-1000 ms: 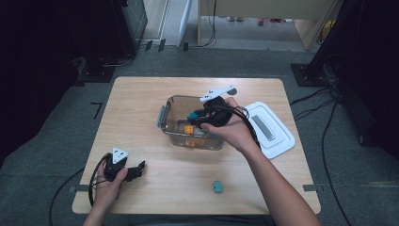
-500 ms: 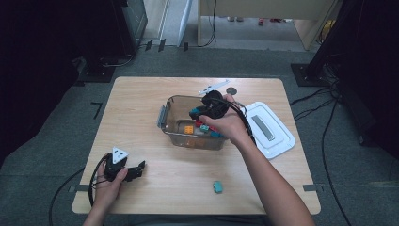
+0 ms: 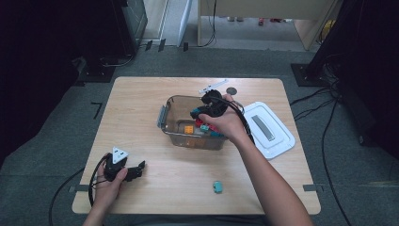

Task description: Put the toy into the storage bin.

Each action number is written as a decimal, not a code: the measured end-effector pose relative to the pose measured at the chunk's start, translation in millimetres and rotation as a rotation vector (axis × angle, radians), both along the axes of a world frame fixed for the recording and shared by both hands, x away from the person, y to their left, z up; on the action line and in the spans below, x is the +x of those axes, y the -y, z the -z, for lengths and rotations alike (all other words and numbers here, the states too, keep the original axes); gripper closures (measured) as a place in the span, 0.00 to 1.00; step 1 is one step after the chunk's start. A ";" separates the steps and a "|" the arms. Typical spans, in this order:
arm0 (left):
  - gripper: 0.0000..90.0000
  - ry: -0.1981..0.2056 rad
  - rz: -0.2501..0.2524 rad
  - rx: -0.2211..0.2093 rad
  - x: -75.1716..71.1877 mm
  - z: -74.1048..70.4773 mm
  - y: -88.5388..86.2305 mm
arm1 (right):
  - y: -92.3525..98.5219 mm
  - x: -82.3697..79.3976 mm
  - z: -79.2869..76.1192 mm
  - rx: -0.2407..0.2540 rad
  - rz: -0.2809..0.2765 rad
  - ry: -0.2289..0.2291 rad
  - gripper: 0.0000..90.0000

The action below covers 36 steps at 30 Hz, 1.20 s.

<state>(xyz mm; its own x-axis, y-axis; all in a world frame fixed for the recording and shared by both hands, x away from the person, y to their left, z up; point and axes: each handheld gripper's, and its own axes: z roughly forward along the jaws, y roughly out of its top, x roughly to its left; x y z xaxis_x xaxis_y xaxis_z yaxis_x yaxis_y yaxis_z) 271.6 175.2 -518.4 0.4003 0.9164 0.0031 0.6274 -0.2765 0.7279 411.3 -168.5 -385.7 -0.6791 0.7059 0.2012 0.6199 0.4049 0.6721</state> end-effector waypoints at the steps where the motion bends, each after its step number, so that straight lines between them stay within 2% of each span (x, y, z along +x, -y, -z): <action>1: 0.15 0.000 0.000 0.001 0.0 0.0 0.0 | 0.4 0.2 0.1 0.000 0.000 -0.003 0.64; 6: 0.15 0.000 0.000 0.001 0.0 0.0 0.0 | 1.0 -0.4 0.5 -0.003 -0.003 -0.011 0.60; 20: 0.15 0.001 0.000 0.000 0.0 0.1 0.0 | 6.3 -11.9 -8.7 0.022 -0.019 0.011 0.57; 24: 0.15 0.002 0.000 0.002 0.1 0.0 -0.1 | 8.6 -20.5 -14.5 0.032 -0.038 0.036 0.48; 28: 0.15 0.002 0.001 0.002 0.1 0.0 -0.1 | 11.5 -28.2 -19.8 0.048 -0.050 0.063 0.30; 30: 0.15 0.002 0.000 0.001 0.1 0.1 0.0 | 13.1 -32.4 -22.2 0.057 -0.063 0.073 0.26; 32: 0.15 0.002 0.001 0.002 0.1 0.1 -0.1 | 15.3 -37.9 -24.6 0.065 -0.062 0.086 0.23; 36: 0.15 0.002 0.001 0.001 0.1 0.0 -0.1 | 21.4 -48.0 -29.0 0.093 -0.071 0.111 0.24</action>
